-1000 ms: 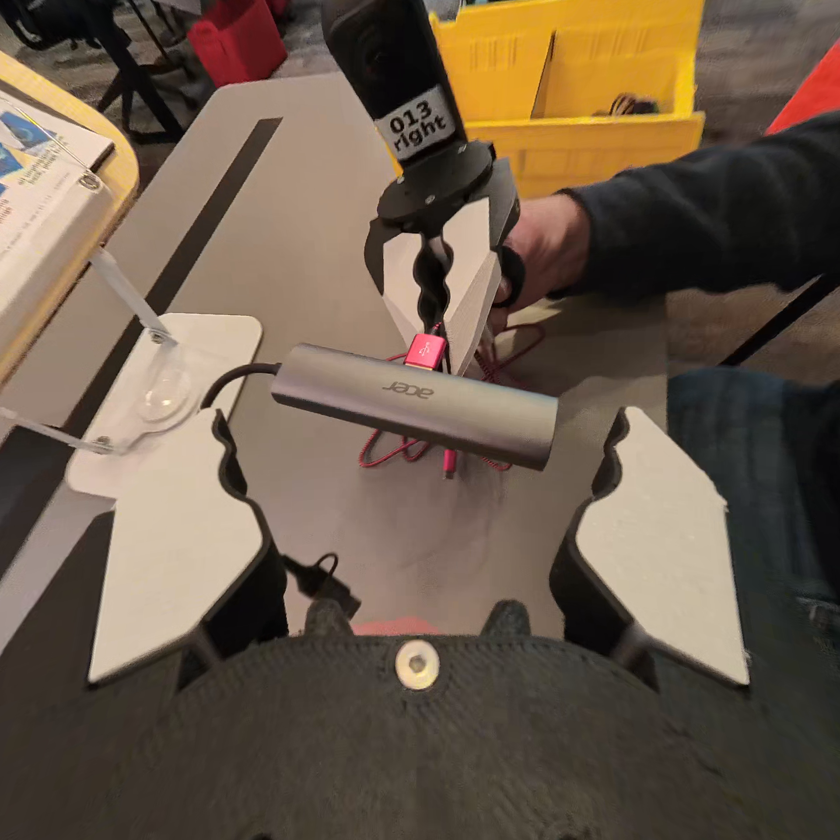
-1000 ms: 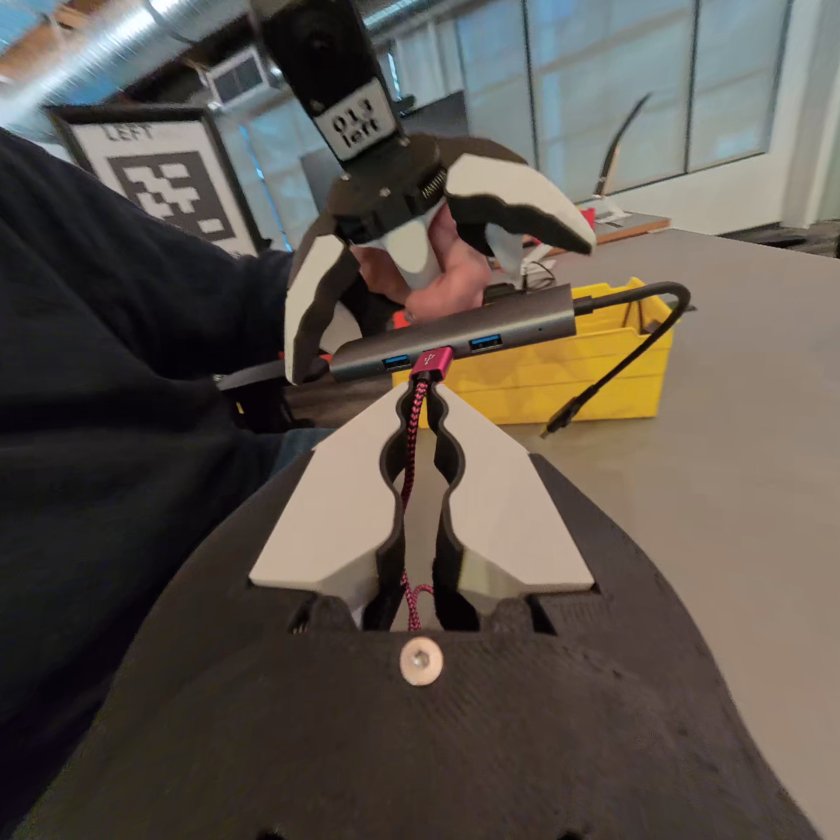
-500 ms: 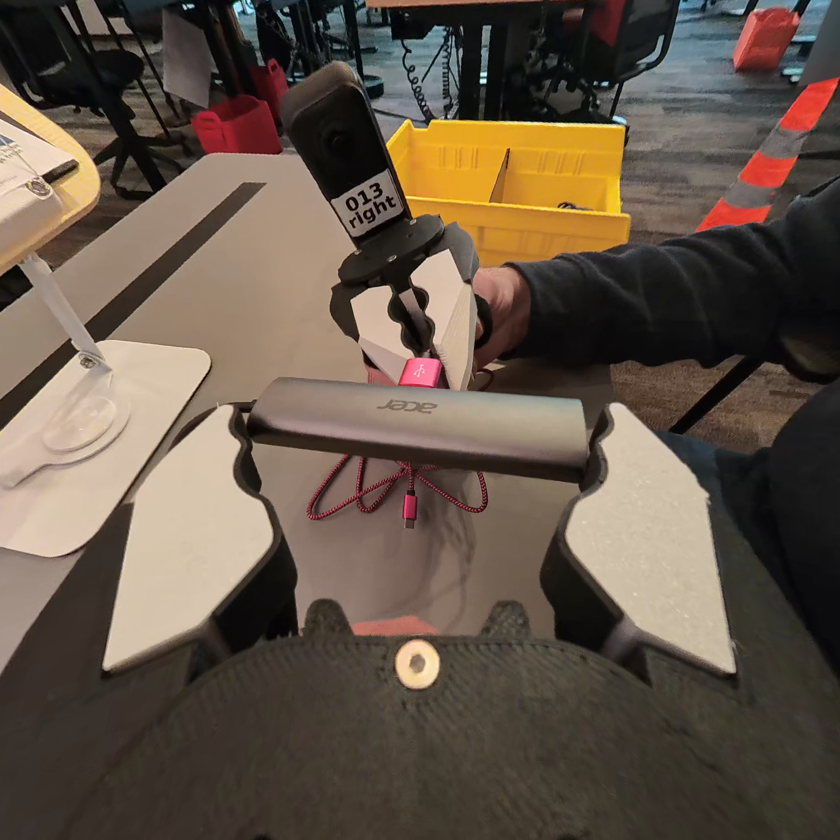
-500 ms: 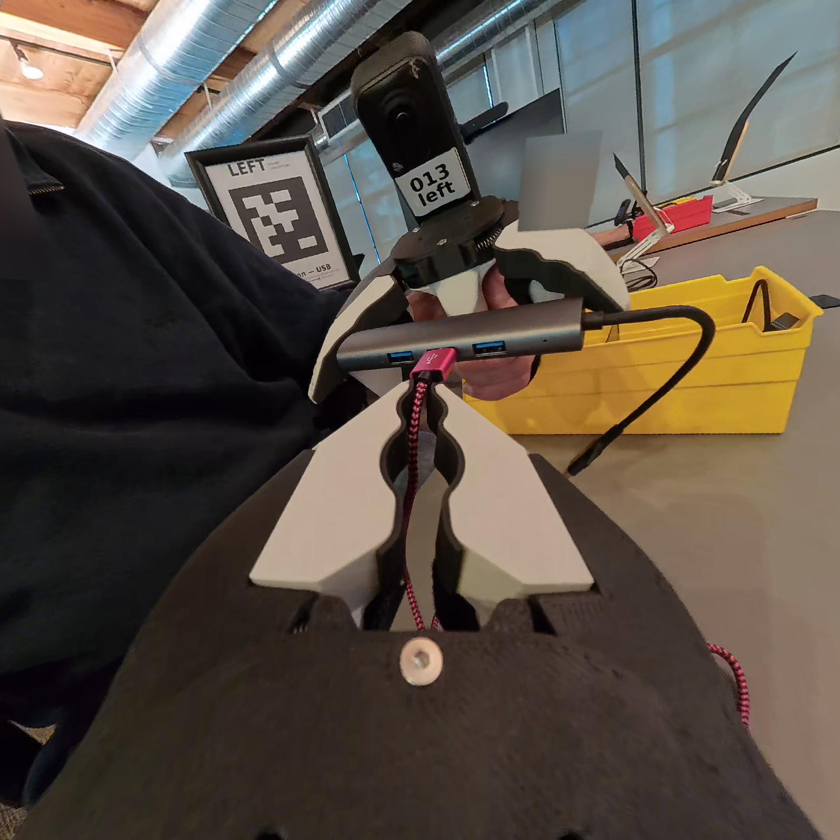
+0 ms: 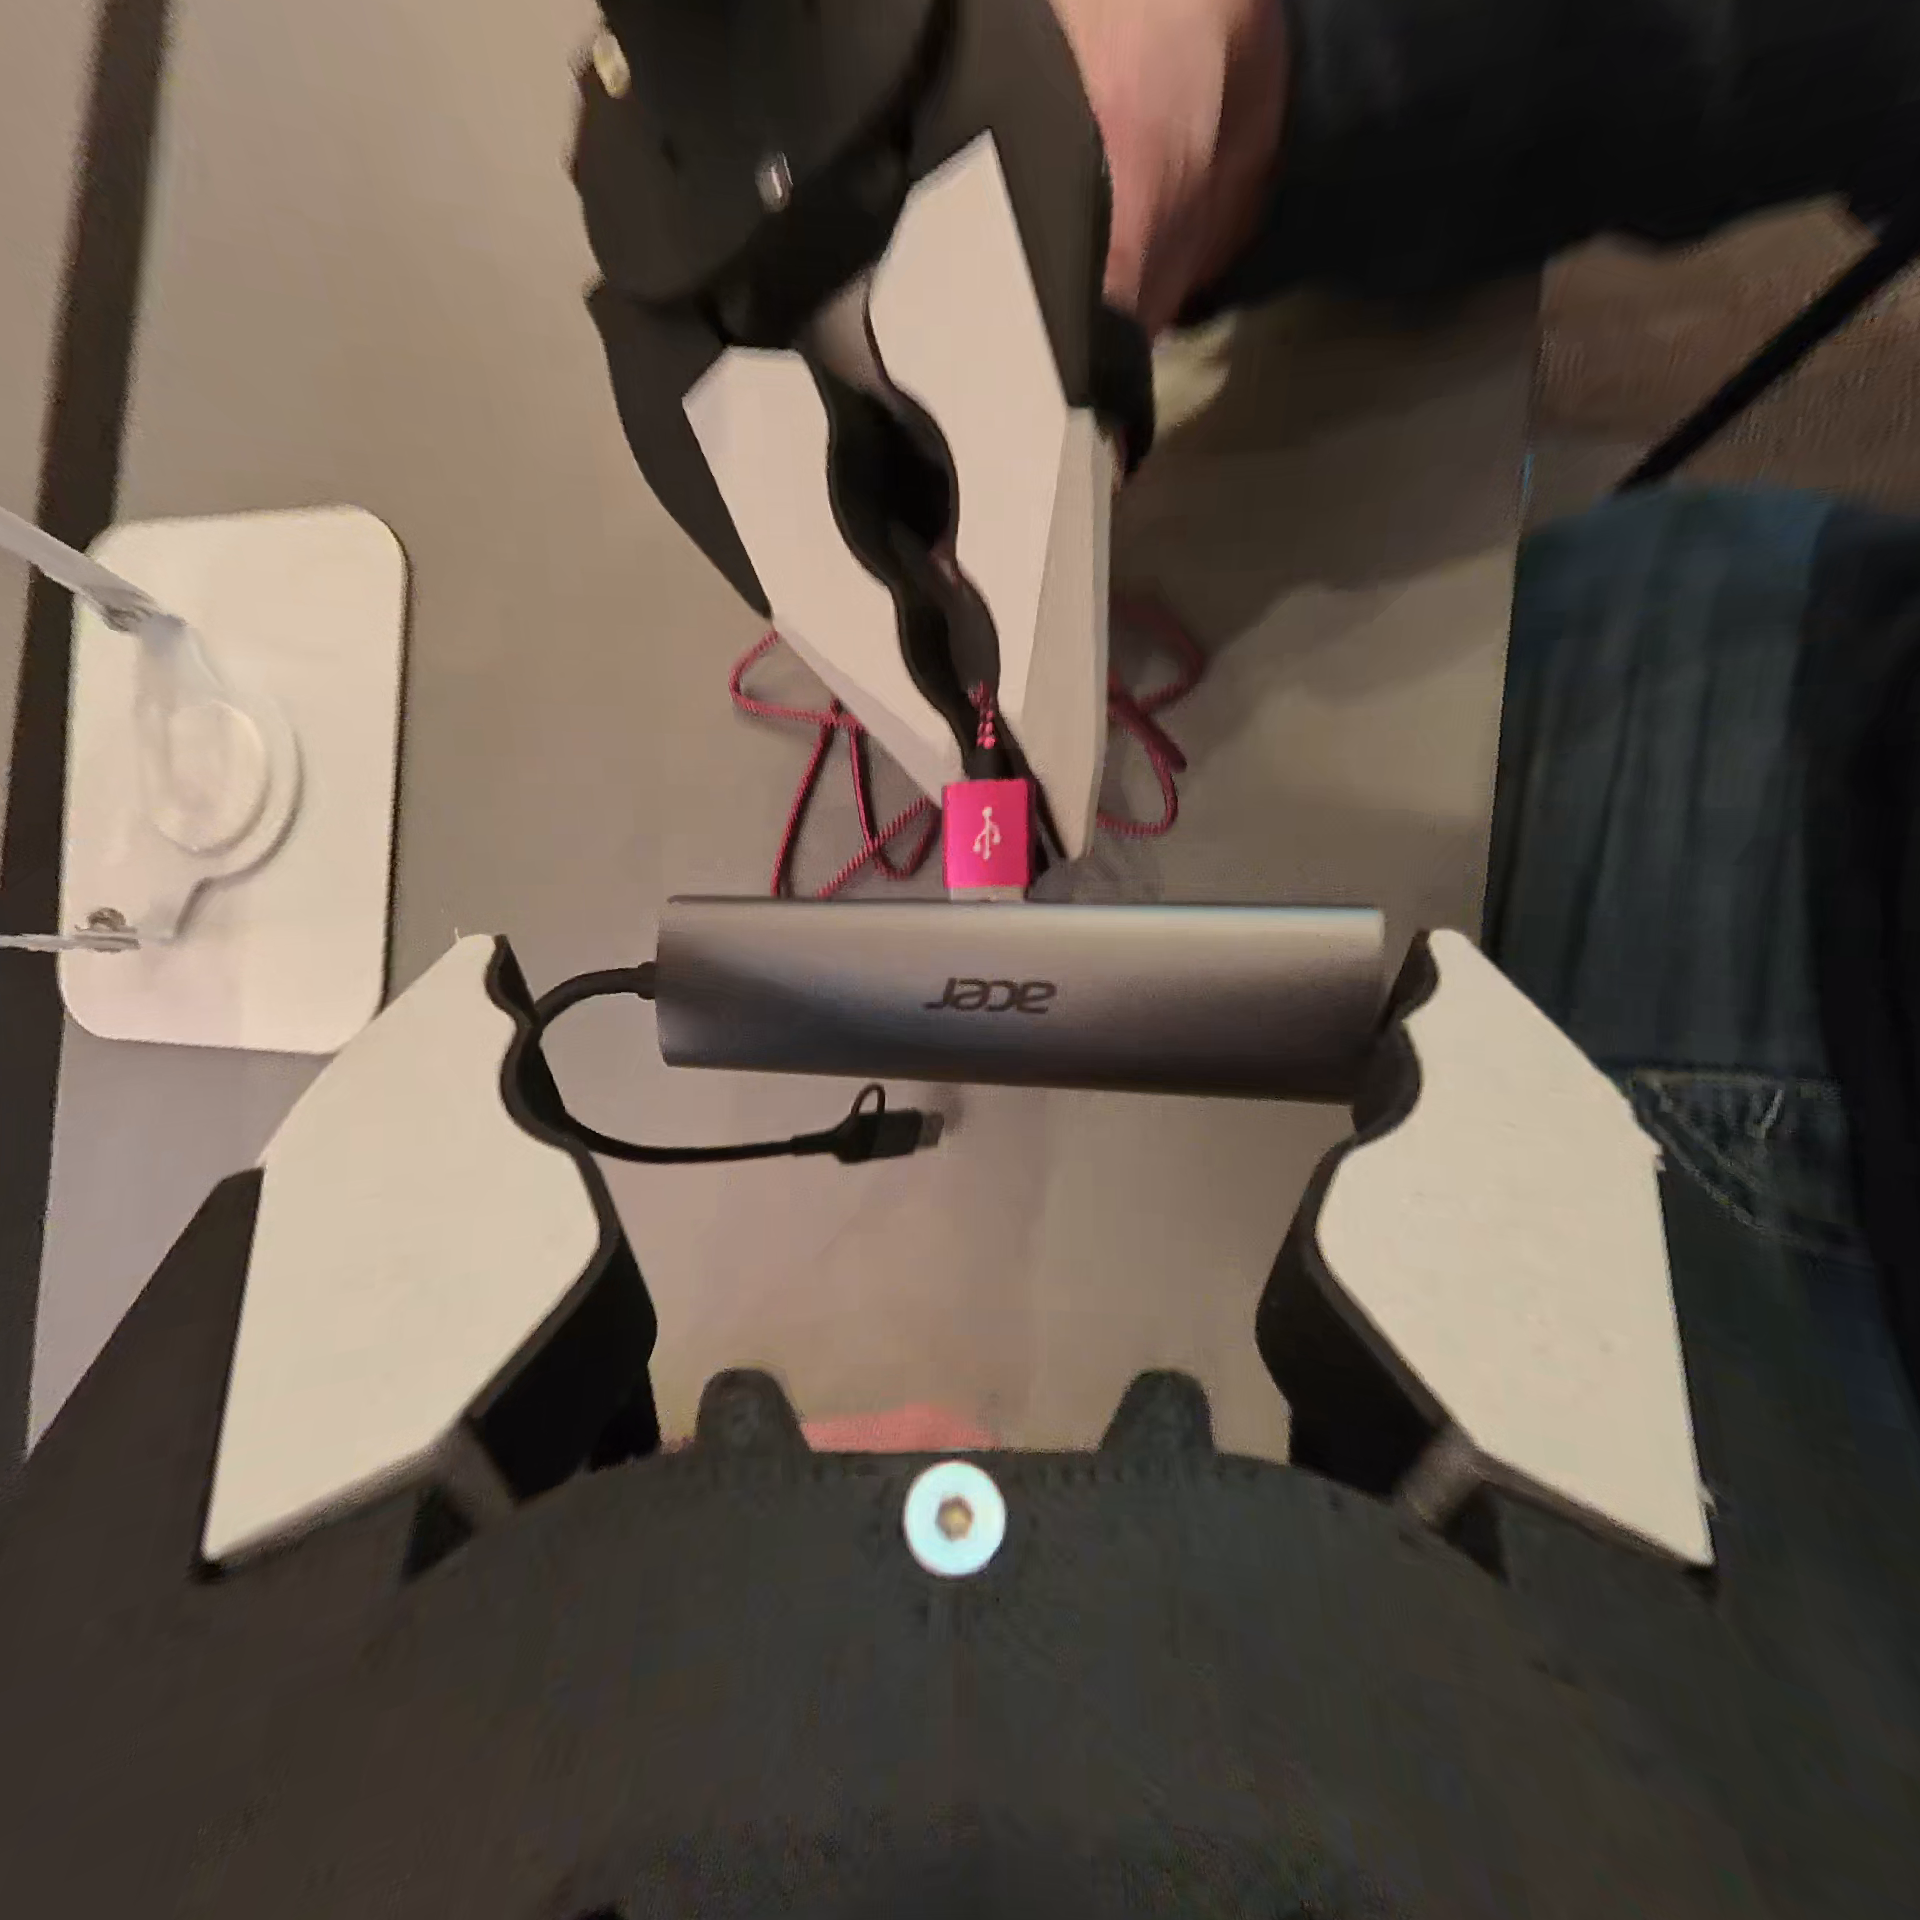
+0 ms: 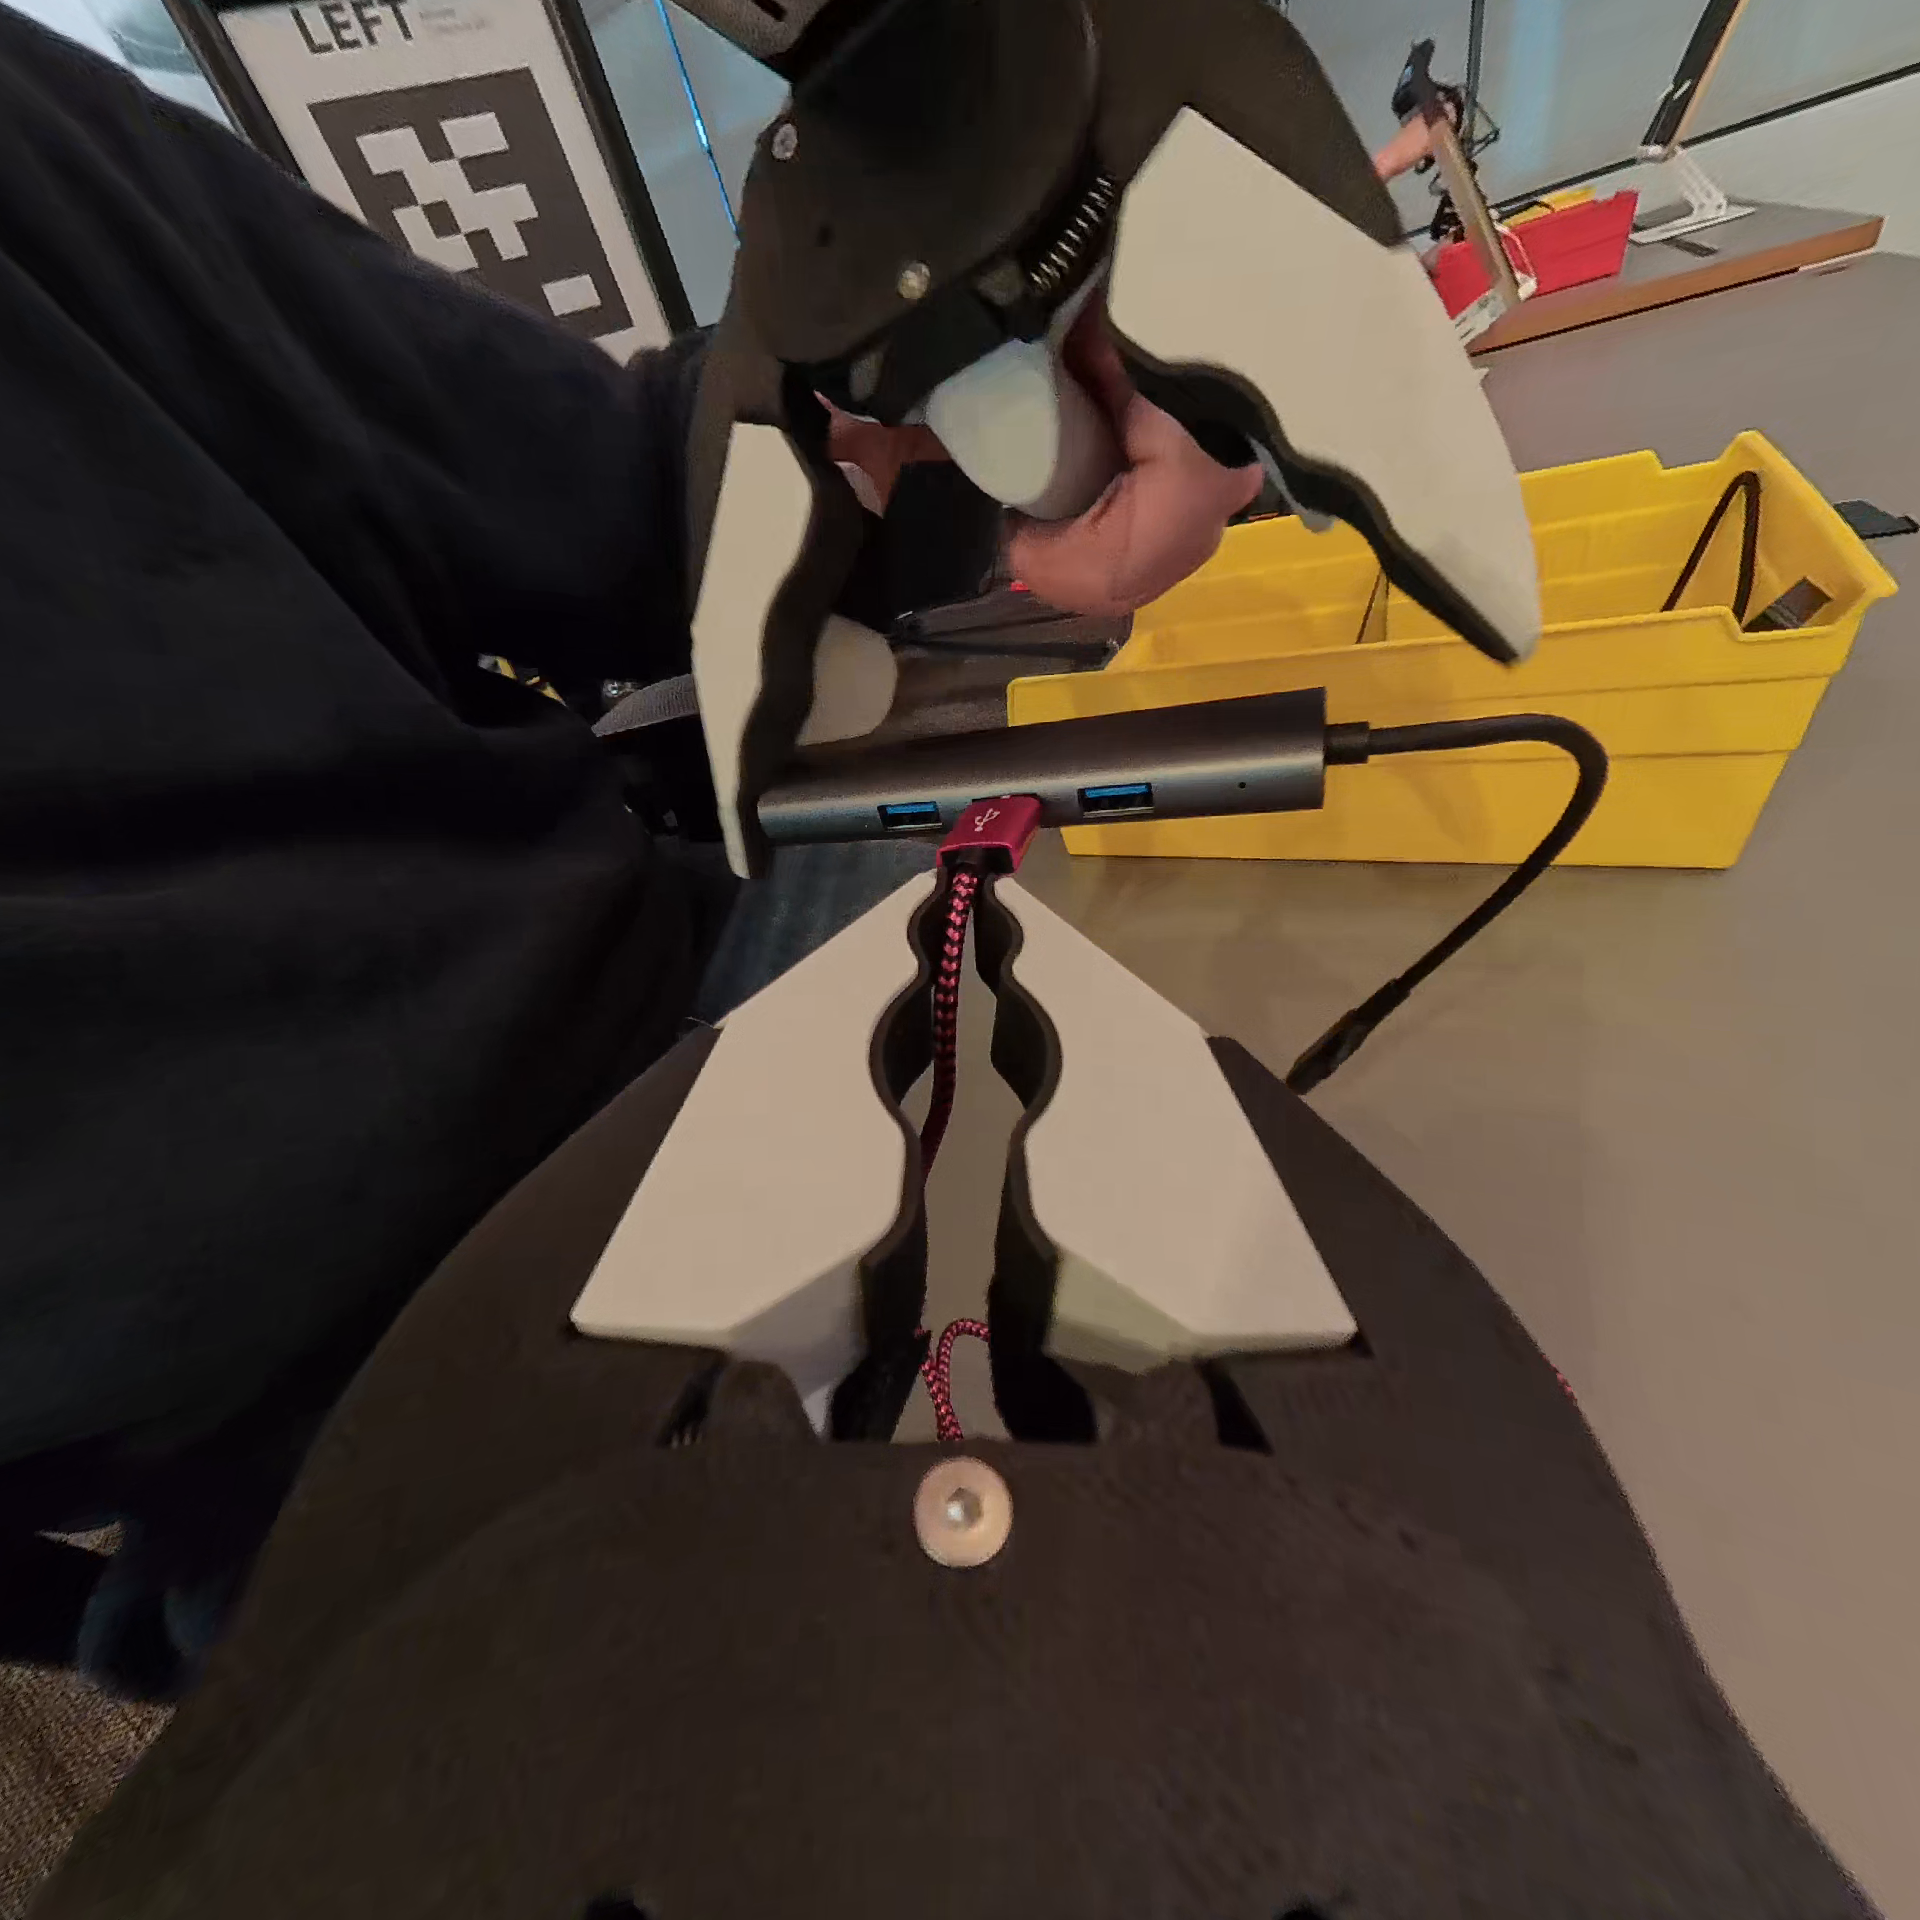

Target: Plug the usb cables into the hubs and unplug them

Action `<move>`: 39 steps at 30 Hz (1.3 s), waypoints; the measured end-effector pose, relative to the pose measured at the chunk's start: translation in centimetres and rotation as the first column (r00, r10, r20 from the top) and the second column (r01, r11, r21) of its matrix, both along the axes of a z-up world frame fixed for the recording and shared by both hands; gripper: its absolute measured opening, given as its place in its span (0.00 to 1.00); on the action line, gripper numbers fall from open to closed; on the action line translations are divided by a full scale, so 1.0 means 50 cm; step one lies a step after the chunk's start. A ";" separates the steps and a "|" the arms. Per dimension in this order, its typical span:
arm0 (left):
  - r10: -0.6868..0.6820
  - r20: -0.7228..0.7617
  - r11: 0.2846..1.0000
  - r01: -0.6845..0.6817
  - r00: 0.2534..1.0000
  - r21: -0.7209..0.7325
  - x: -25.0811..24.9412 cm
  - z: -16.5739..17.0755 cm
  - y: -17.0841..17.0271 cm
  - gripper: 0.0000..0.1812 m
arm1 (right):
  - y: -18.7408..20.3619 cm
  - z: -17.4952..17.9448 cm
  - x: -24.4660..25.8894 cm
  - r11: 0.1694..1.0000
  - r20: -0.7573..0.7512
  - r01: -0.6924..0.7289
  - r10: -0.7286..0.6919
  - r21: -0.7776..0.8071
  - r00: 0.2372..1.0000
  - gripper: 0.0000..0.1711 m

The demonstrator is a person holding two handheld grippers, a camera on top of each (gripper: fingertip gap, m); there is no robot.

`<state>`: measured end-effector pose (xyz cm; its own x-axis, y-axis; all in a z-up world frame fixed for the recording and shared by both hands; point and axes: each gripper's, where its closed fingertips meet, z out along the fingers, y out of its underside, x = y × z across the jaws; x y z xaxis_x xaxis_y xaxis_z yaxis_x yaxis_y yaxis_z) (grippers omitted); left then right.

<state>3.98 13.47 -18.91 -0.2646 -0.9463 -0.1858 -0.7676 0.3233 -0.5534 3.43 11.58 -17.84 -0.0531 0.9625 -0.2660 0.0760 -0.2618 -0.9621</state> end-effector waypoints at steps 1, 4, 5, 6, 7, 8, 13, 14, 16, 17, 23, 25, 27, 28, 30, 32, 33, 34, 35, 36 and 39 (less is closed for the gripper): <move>-0.011 -0.055 1.000 0.011 0.998 -0.001 -0.008 -0.011 0.002 0.81 | 0.000 0.000 -0.003 1.000 0.008 0.001 -0.001 0.000 1.000 0.01; -0.045 -0.167 0.999 0.041 0.985 -0.032 -0.023 -0.035 0.000 0.81 | 0.000 -0.012 -0.010 1.000 0.057 0.009 -0.009 0.011 0.998 0.01; -0.055 -0.187 0.998 0.049 0.981 -0.035 -0.024 -0.039 -0.002 0.81 | 0.002 -0.013 -0.012 1.000 0.063 0.012 -0.013 0.013 0.998 0.01; -0.064 -0.204 0.998 0.058 0.977 -0.036 -0.024 -0.043 -0.004 0.80 | 0.002 -0.013 -0.013 1.000 0.062 0.012 -0.012 0.013 0.998 0.01; -0.074 -0.224 0.997 0.068 0.972 -0.037 -0.026 -0.048 -0.006 0.79 | 0.002 -0.014 -0.013 1.000 0.066 0.011 -0.011 0.012 0.998 0.01; -0.080 -0.244 0.997 0.076 0.966 -0.026 -0.028 -0.052 -0.006 0.78 | 0.003 -0.017 -0.014 1.000 0.073 0.010 -0.010 0.009 0.997 0.01; -0.063 -0.246 0.998 0.058 0.967 -0.027 -0.020 -0.059 -0.002 0.77 | 0.008 -0.017 -0.007 1.000 0.064 0.024 -0.023 -0.008 0.998 0.01; -0.059 -0.249 0.998 0.049 0.967 -0.046 -0.019 -0.060 -0.003 0.74 | 0.013 -0.018 -0.005 0.999 0.066 0.038 -0.037 -0.006 0.997 0.01; -0.041 -0.245 0.995 0.017 0.969 -0.101 -0.016 -0.060 -0.004 0.74 | 0.018 -0.016 -0.001 0.998 0.054 0.061 -0.061 0.001 0.997 0.01; -0.038 -0.247 0.992 0.008 0.968 -0.124 -0.016 -0.061 -0.005 0.74 | 0.020 -0.018 -0.001 0.997 0.060 0.075 -0.075 0.013 0.995 0.01; -0.030 -0.260 0.989 -0.008 0.965 -0.147 -0.016 -0.069 0.001 0.74 | 0.033 -0.027 0.001 0.988 0.092 0.139 -0.145 0.064 0.985 0.03; -0.033 -0.277 0.988 -0.009 0.960 -0.151 -0.020 -0.070 0.002 0.74 | 0.041 -0.027 0.001 0.980 0.090 0.178 -0.186 0.088 0.978 0.10; -0.031 -0.295 0.989 -0.014 0.955 -0.149 -0.023 -0.073 0.002 0.74 | 0.048 -0.020 0.001 0.964 0.086 0.220 -0.235 0.152 0.968 0.18; -0.035 -0.295 0.988 -0.010 0.955 -0.152 -0.022 -0.072 0.000 0.74 | 0.048 -0.010 0.000 0.957 0.063 0.236 -0.249 0.169 0.966 0.20; -0.040 -0.279 0.986 -0.008 0.959 -0.167 -0.017 -0.065 -0.004 0.74 | 0.047 -0.002 -0.004 0.955 0.039 0.246 -0.255 0.163 0.966 0.21; -0.034 -0.262 0.986 -0.010 0.964 -0.164 -0.013 -0.059 -0.001 0.74 | 0.047 0.000 -0.007 0.957 -0.005 0.259 -0.261 0.134 0.965 0.18; -0.022 -0.244 0.984 -0.022 0.969 -0.177 -0.010 -0.055 0.002 0.74 | 0.051 0.003 -0.004 0.954 -0.037 0.278 -0.275 0.115 0.961 0.15; -0.014 -0.227 0.979 -0.033 0.974 -0.203 -0.007 -0.050 0.000 0.74 | 0.053 0.006 -0.001 0.949 -0.071 0.294 -0.288 0.113 0.955 0.13; -0.014 -0.214 0.974 -0.034 0.977 -0.222 -0.006 -0.046 -0.002 0.74 | 0.052 0.010 0.001 0.946 -0.103 0.304 -0.294 0.108 0.950 0.13; -0.015 -0.210 0.973 -0.035 0.978 -0.229 -0.007 -0.046 -0.003 0.74 | 0.047 0.010 -0.001 0.951 -0.116 0.295 -0.283 0.098 0.952 0.12; -0.022 -0.218 0.975 -0.028 0.976 -0.222 -0.010 -0.050 -0.006 0.74 | 0.043 0.008 -0.006 0.943 -0.104 0.305 -0.293 0.131 0.951 0.11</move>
